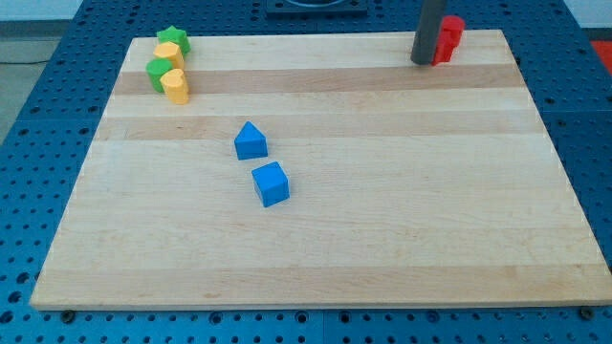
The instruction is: Move the blue triangle to the left side of the red circle
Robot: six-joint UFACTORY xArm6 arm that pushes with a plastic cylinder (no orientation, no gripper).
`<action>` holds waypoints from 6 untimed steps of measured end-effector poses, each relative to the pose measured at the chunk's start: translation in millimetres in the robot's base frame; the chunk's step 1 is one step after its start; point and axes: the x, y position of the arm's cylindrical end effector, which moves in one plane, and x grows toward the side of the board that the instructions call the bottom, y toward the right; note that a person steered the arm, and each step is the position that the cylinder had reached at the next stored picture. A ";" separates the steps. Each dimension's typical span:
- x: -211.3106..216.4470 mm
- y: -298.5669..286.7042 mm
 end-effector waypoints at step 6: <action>138.9 -304.8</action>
